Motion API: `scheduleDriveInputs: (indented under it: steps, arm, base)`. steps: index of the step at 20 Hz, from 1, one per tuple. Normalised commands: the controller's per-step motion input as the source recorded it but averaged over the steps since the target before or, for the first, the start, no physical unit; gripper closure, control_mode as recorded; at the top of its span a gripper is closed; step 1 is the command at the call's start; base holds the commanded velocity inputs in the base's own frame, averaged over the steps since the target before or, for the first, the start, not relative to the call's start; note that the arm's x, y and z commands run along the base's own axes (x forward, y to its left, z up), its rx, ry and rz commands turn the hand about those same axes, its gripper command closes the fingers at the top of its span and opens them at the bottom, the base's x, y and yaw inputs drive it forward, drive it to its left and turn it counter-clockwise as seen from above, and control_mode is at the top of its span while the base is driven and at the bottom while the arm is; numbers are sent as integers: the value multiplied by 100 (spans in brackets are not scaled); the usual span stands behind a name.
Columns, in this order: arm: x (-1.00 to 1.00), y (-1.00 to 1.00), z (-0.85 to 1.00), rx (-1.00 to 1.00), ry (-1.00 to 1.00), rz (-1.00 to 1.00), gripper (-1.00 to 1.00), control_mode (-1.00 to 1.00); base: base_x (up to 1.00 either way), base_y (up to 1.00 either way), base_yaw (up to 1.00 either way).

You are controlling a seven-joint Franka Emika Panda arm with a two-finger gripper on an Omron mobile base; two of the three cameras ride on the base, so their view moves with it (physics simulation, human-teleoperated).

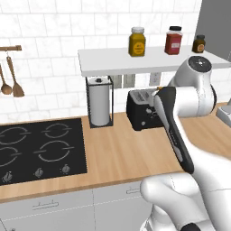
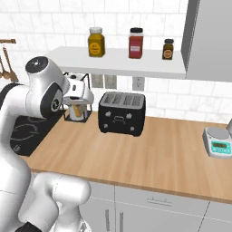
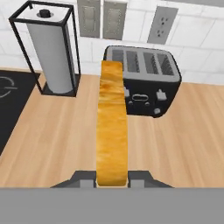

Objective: Start the toaster. Once the lever pops up, take the bread to the plate on the dining counter.

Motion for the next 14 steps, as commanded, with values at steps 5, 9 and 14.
scheduleDriveInputs:
  steps: [5,9,14]
  arm:
    - [-48,0,-6,7,7,0,100,-100]
    - [-34,3,-2,2,3,0,100,-100]
    - [-7,1,0,0,1,0,100,-100]
  base:
    - [0,0,0]
    - [0,0,0]
    - [0,0,0]
